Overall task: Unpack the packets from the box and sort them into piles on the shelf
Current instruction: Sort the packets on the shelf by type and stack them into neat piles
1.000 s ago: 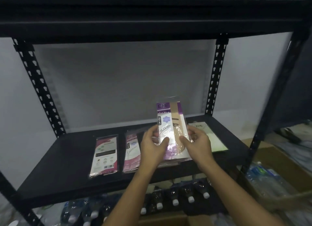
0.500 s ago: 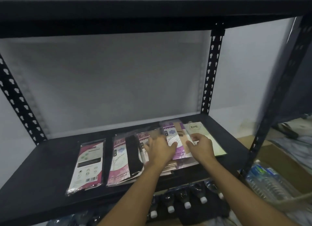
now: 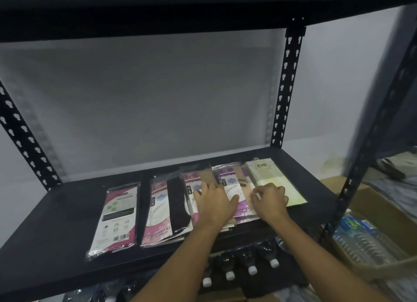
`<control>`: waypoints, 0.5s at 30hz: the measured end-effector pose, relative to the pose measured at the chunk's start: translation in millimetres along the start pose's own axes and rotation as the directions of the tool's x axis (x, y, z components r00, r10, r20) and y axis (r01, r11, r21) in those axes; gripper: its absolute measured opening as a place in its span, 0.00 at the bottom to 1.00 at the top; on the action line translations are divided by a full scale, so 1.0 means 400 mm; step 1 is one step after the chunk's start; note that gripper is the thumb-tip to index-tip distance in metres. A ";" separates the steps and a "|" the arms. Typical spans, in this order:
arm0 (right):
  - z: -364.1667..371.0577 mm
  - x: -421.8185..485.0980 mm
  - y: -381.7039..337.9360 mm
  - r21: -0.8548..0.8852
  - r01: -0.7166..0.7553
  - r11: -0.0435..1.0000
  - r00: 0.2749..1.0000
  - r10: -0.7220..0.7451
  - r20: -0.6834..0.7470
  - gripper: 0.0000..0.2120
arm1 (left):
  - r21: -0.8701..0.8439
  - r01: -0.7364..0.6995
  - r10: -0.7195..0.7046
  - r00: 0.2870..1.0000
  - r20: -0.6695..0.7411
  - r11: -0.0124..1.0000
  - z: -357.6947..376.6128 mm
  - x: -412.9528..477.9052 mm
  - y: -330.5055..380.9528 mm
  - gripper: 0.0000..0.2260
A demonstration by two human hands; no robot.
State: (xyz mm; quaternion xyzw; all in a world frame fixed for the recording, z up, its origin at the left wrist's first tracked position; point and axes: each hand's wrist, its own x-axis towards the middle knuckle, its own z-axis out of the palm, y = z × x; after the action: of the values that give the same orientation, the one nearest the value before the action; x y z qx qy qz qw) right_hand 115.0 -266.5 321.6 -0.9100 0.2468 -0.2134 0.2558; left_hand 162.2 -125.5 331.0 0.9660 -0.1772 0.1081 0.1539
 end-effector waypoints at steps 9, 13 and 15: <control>-0.038 -0.044 -0.074 0.139 0.070 0.988 0.996 -0.062 -0.062 0.11 | -0.200 0.046 -0.061 0.996 -0.069 0.979 -0.083 -0.010 -0.059 0.23; -0.015 -0.098 -0.186 0.231 0.127 0.965 0.992 -0.126 -0.016 0.09 | -0.311 0.098 -0.142 0.982 -0.122 0.945 -0.136 -0.050 -0.142 0.23; 0.011 -0.131 -0.247 0.257 0.165 0.952 0.984 -0.176 0.022 0.11 | -0.370 0.121 -0.189 0.969 -0.156 0.921 -0.164 -0.081 -0.198 0.21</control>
State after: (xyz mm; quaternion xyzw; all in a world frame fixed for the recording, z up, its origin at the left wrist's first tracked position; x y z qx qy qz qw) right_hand 109.4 -161.8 360.8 -0.8922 0.1321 -0.2443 0.3563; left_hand 152.3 -23.1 363.1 0.9183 -0.1012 0.1526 0.3511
